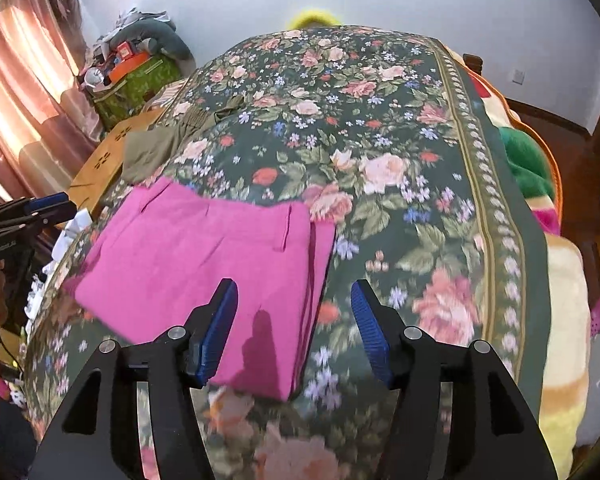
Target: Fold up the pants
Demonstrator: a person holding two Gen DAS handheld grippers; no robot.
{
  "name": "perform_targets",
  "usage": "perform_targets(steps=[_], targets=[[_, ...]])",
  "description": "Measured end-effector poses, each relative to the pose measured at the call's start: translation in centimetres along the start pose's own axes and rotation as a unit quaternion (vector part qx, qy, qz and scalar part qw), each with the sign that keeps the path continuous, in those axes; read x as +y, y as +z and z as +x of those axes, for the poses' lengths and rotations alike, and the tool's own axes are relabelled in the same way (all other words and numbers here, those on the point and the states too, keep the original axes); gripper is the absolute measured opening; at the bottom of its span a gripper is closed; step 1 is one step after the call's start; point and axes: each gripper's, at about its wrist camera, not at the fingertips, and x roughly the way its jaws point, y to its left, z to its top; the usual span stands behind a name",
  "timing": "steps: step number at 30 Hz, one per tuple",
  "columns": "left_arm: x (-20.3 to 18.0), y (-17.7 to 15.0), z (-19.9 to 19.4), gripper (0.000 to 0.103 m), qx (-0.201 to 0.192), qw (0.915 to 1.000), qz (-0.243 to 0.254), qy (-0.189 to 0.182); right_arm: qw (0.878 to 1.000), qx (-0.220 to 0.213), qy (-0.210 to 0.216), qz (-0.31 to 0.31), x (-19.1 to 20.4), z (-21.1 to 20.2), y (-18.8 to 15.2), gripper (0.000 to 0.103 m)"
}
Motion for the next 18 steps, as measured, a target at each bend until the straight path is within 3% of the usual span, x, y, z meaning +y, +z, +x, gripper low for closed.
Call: perform_targets(steps=[7,13,18], targets=[[-1.4,1.8,4.0,0.047,0.031,0.9992,0.0,-0.024,1.0,0.022,0.015,-0.01,0.0,3.3,1.8,0.054],[-1.9,1.4,7.8,0.047,0.067,0.9977,0.007,-0.01,0.998,0.046,0.01,-0.041,0.5,6.0,2.3,0.028],[-1.2,0.8,9.5,0.059,0.082,0.9965,0.005,0.015,0.997,0.073,0.022,-0.022,-0.7,7.6,1.6,0.027]])
